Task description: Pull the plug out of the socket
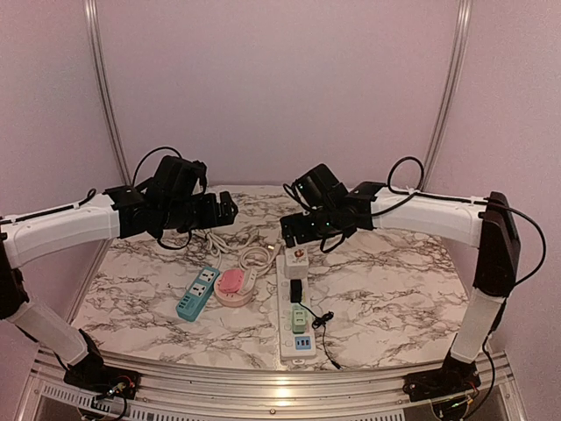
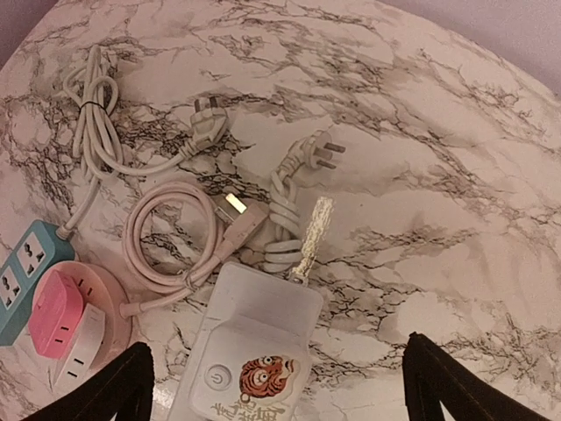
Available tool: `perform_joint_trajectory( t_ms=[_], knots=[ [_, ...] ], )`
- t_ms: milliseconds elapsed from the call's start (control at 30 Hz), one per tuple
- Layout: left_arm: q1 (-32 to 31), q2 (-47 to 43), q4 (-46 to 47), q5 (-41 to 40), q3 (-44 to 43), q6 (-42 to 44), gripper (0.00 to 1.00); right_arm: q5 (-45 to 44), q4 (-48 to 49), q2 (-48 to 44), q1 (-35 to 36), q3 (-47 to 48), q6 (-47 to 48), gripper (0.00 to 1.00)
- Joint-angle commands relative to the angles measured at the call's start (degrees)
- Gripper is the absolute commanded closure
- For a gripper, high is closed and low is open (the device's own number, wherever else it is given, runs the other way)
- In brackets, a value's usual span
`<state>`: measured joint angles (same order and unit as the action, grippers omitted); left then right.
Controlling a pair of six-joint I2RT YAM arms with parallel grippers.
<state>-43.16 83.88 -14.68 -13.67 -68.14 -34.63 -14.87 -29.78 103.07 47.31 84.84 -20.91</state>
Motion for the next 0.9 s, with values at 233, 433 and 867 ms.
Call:
perform_joint_trajectory(
  t_ms=[233, 433, 867],
  knots=[
    [1.23, -2.35, 2.37, 2.92, 4.05, -0.2, 0.01, 1.34, -7.73, 5.33, 3.57, 3.15, -9.01, 0.13],
    [1.28, -2.09, 2.85, 3.94, 4.65, 0.18, 0.01, 1.85, -7.78, 6.73, 4.23, 2.93, -11.3, 0.19],
    [-0.14, -0.79, 4.92, 7.82, 4.96, -0.31, 0.01, 1.27, -8.34, 10.2, 4.26, 2.96, -13.81, 0.38]
  ],
)
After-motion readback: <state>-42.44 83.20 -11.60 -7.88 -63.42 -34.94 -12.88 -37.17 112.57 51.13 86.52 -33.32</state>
